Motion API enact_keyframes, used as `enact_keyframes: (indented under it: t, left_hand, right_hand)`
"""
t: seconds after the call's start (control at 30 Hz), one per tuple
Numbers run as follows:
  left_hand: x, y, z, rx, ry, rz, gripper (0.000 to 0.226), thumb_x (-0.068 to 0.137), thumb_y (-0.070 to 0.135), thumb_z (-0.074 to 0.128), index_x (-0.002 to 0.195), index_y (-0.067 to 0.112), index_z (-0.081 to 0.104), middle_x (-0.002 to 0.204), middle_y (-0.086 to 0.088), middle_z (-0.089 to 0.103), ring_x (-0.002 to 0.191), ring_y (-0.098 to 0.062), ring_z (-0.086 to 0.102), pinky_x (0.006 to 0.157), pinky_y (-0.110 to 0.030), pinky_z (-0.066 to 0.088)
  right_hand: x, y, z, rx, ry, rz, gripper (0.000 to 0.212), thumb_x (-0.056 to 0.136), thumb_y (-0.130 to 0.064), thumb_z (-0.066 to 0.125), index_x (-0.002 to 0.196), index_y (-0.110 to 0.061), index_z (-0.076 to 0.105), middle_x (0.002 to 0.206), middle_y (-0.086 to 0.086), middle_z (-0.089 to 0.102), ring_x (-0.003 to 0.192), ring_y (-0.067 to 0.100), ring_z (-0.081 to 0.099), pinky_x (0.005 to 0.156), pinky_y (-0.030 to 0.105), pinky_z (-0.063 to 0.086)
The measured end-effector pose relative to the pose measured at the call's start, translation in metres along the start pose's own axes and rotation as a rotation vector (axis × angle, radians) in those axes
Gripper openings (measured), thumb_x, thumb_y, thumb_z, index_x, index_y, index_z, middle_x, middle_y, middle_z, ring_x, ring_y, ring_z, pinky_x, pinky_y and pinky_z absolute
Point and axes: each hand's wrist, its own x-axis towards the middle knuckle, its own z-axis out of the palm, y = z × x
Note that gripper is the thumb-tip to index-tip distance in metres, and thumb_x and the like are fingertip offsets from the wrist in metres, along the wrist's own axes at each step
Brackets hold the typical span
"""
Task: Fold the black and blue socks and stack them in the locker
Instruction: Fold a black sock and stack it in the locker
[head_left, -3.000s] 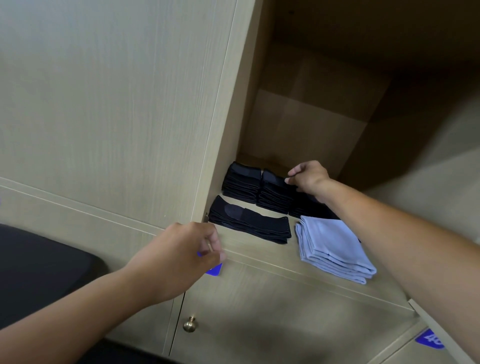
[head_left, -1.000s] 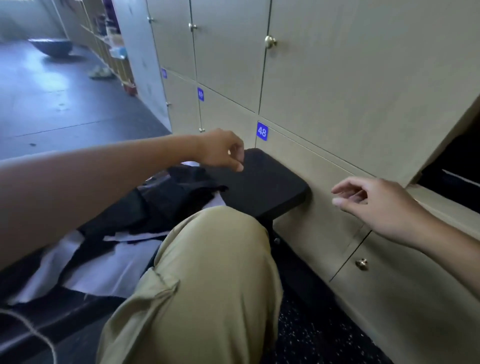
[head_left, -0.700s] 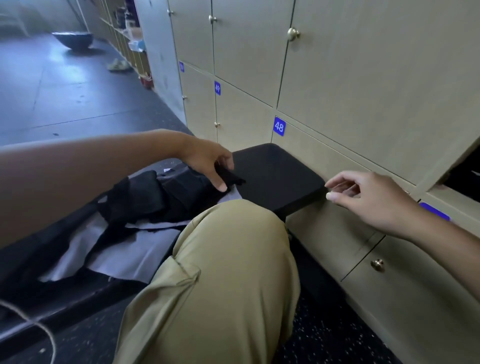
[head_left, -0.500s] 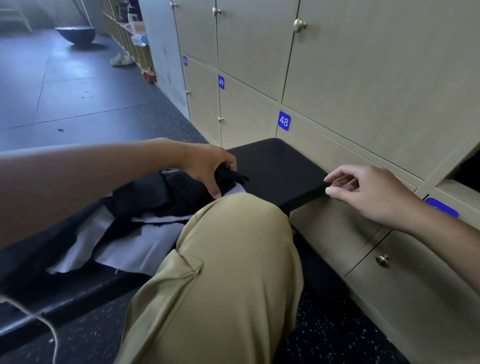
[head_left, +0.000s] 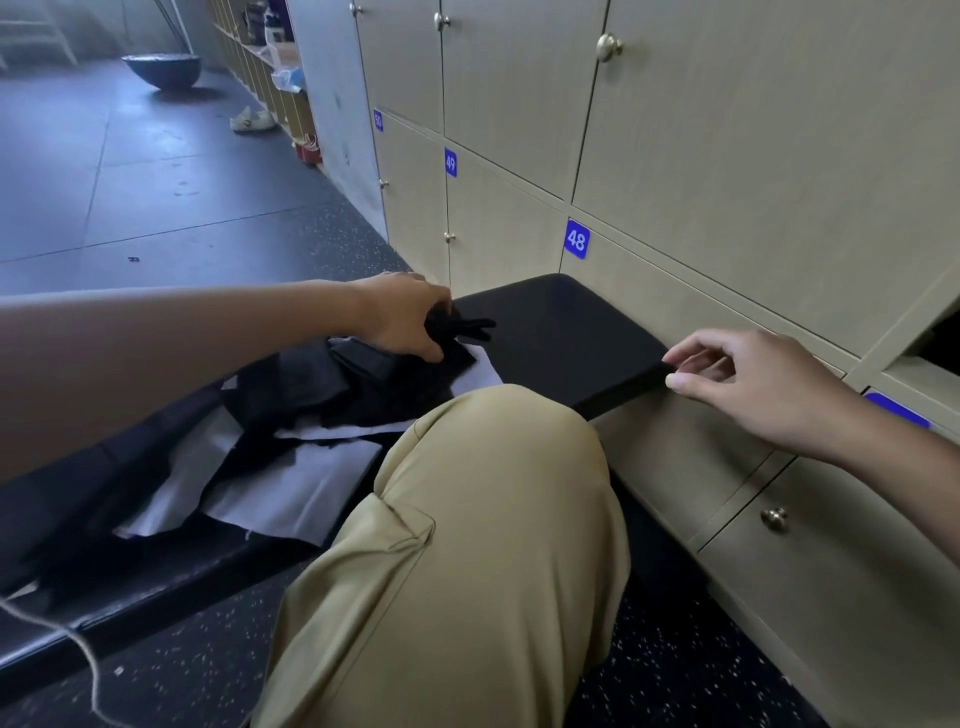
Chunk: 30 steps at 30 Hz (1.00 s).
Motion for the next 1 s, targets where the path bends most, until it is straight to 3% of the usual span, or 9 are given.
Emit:
enact_keyframes:
  t: [0.1,0.27,0.43,0.57,0.63,0.7,0.83,0.93,1.0]
  left_hand:
    - [-0.009,0.000,0.000,0.019,0.030,-0.064,0.051,0.083,0.048,0.074,0.122,0.021,0.057,0.115,-0.003,0.058,0.108,-0.028,0.057,0.084,-0.036,0.047]
    - [-0.020,0.001,-0.017,-0.003,0.196,-0.117,0.019,0.087,0.028,0.066,0.097,0.012,0.066,0.089,-0.010,0.062,0.086,-0.035,0.061,0.065,-0.033,0.043]
    - [-0.025,-0.001,-0.048,-0.089,0.242,-0.129,0.019,0.092,0.019,0.062,0.080,0.005,0.063,0.072,-0.008,0.058,0.077,-0.034,0.063,0.052,-0.029,0.037]
    - [-0.028,0.009,-0.080,-0.319,0.249,-0.121,0.018,0.095,0.018,0.063,0.084,0.003,0.065,0.080,-0.013,0.064,0.073,-0.023,0.061,0.060,-0.028,0.048]
    - [-0.025,0.017,-0.088,-0.486,0.255,-0.095,0.018,0.094,0.018,0.067,0.096,0.000,0.070,0.094,-0.019,0.071,0.084,-0.029,0.069,0.077,-0.040,0.058]
    - [-0.022,0.028,-0.090,-0.644,0.256,-0.074,0.022,0.094,0.017,0.069,0.103,-0.002,0.071,0.102,-0.023,0.073,0.091,-0.032,0.072,0.088,-0.046,0.059]
    - [-0.011,0.061,-0.083,-0.925,0.183,-0.012,0.024,0.096,0.015,0.069,0.113,-0.001,0.069,0.112,-0.022,0.073,0.102,-0.034,0.073,0.093,-0.050,0.059]
    - [-0.003,0.093,-0.074,-1.079,0.128,0.031,0.024,0.097,0.013,0.067,0.116,-0.001,0.067,0.113,-0.020,0.074,0.102,-0.031,0.074,0.091,-0.043,0.061]
    - [0.003,0.114,-0.067,-1.165,0.101,0.057,0.024,0.097,0.013,0.067,0.115,-0.002,0.067,0.112,-0.022,0.074,0.103,-0.035,0.073,0.094,-0.048,0.059]
  right_hand:
    - [-0.001,-0.001,-0.001,0.007,-0.001,0.001,0.008,0.091,-0.029,0.072,0.099,-0.032,0.070,0.093,-0.012,0.071,0.088,0.008,0.065,0.069,0.011,0.042]
    - [-0.002,-0.003,-0.002,0.000,-0.002,-0.007,0.009,0.091,-0.029,0.073,0.098,-0.032,0.070,0.093,-0.013,0.071,0.087,0.009,0.065,0.068,0.008,0.041]
    - [-0.004,-0.007,-0.005,0.024,0.010,-0.006,0.009,0.091,-0.028,0.073,0.099,-0.031,0.070,0.093,-0.010,0.072,0.086,0.009,0.065,0.065,0.004,0.040]
    - [-0.006,-0.012,-0.010,0.077,0.042,-0.011,0.008,0.091,-0.028,0.073,0.097,-0.032,0.071,0.091,-0.011,0.072,0.077,0.004,0.062,0.066,0.006,0.042]
    - [-0.007,-0.014,-0.012,0.108,0.055,-0.010,0.008,0.091,-0.030,0.072,0.097,-0.034,0.071,0.091,-0.012,0.072,0.076,0.001,0.062,0.069,0.011,0.043]
    - [-0.009,-0.014,-0.014,0.154,0.063,-0.001,0.008,0.090,-0.030,0.072,0.097,-0.035,0.071,0.090,-0.011,0.073,0.076,0.000,0.064,0.074,0.017,0.047]
    - [-0.012,-0.013,-0.016,0.267,0.075,0.020,0.013,0.091,-0.029,0.073,0.103,-0.034,0.072,0.092,-0.009,0.074,0.082,0.008,0.071,0.086,0.030,0.053]
    - [-0.018,-0.018,-0.020,0.462,0.058,0.066,0.021,0.094,-0.021,0.070,0.115,-0.023,0.068,0.097,0.001,0.074,0.082,0.012,0.074,0.080,0.027,0.056]
    - [-0.023,-0.020,-0.024,0.577,0.043,0.118,0.025,0.096,-0.021,0.068,0.121,-0.020,0.065,0.102,0.004,0.073,0.084,0.014,0.075,0.080,0.028,0.058]
